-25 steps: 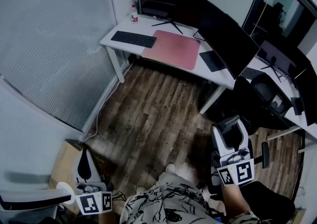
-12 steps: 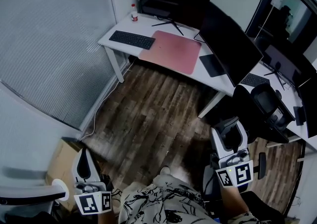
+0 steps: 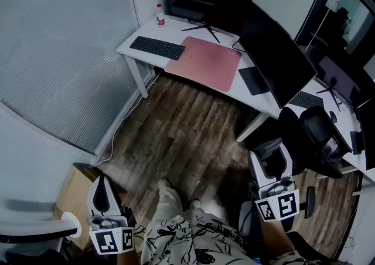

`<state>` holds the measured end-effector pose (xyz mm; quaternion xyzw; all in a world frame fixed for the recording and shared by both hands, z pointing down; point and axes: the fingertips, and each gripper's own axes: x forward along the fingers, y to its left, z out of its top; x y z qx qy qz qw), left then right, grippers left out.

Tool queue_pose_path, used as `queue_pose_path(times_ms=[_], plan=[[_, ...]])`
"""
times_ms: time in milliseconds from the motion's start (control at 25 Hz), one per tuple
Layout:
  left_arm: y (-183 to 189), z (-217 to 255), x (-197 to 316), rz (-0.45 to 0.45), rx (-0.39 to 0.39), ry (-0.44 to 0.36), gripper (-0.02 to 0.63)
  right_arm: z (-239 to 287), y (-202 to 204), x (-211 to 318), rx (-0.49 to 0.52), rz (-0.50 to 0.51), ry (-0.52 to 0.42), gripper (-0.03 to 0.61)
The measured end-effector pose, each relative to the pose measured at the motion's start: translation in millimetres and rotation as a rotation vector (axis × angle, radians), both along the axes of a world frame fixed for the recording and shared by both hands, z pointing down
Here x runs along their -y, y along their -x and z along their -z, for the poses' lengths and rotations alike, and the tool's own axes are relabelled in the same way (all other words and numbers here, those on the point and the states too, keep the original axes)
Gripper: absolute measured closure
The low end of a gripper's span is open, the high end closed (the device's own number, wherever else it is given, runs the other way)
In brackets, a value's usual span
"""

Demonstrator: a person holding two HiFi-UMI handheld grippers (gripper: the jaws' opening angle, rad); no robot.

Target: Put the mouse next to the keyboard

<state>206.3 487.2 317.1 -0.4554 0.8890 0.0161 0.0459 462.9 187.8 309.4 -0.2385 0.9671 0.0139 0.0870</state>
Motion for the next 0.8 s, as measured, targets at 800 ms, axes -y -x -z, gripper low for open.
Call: queue_pose_path(times_ms=[800], plan=[[119.8,9.0,61.2,-0.042,0.0,-0.05,0.609,13.7,112.8,50.3,-0.001,-0.028,-0.031,0.276]])
